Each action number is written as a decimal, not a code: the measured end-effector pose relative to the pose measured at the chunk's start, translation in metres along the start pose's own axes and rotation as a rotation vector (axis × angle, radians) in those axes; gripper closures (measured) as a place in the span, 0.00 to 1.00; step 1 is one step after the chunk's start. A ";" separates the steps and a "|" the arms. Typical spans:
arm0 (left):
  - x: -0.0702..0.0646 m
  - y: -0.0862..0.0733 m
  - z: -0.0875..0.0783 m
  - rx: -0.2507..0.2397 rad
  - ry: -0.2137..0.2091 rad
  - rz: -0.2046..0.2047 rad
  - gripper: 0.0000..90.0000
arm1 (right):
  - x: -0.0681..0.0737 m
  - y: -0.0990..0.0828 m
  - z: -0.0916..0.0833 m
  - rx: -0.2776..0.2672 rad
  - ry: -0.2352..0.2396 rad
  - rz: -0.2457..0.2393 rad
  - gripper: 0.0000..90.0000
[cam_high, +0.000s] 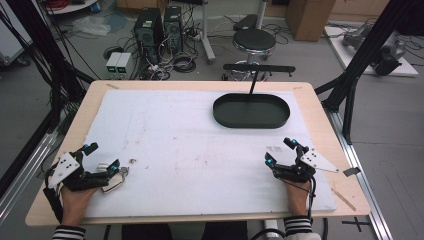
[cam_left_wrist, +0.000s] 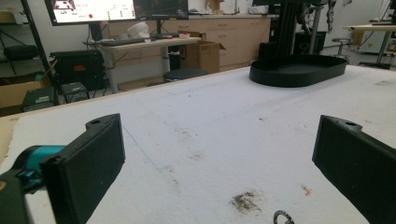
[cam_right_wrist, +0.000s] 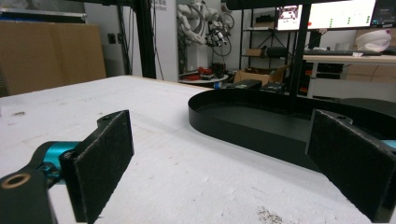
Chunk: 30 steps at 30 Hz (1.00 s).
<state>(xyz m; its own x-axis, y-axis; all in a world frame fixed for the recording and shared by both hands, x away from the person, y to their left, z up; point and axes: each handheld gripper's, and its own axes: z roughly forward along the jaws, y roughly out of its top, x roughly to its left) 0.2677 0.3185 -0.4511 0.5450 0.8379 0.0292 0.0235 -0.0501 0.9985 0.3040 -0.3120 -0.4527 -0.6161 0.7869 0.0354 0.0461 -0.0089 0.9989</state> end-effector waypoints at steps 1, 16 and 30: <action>0.000 0.000 0.000 0.003 0.001 0.000 0.03 | 0.000 0.000 0.000 0.000 0.000 0.000 0.07; 0.000 0.000 -0.001 -0.006 0.014 -0.008 0.03 | 0.002 0.000 0.001 0.005 0.000 -0.021 0.07; 0.013 0.030 -0.009 0.084 -0.126 0.039 0.03 | 0.002 0.000 0.001 0.009 0.002 -0.016 0.07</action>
<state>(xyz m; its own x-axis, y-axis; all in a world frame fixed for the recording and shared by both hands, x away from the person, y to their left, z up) 0.2681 0.3325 -0.4207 0.6480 0.7596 0.0563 0.0676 -0.1310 0.9891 0.3032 -0.3100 -0.4525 -0.6183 0.7857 0.0191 0.0434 0.0098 0.9990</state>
